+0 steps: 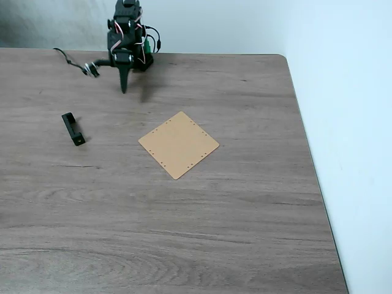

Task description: Grasp a black block and then place it on the board.

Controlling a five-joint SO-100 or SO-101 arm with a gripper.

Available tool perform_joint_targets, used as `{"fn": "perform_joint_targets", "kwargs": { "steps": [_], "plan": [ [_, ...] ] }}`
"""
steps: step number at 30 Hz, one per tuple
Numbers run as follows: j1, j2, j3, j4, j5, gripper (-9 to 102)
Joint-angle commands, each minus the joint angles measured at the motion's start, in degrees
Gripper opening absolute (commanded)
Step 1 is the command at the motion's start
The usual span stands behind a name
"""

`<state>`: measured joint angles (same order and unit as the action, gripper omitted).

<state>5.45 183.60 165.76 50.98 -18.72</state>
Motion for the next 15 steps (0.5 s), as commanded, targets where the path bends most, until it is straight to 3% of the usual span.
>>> {"fn": "perform_joint_targets", "kwargs": {
  "steps": [1, 15],
  "plan": [
    [2.2, -3.1, -7.0, -1.8, -4.0, 1],
    [6.1, -30.2, -23.6, -7.2, -27.6, 0]
  ]
}}
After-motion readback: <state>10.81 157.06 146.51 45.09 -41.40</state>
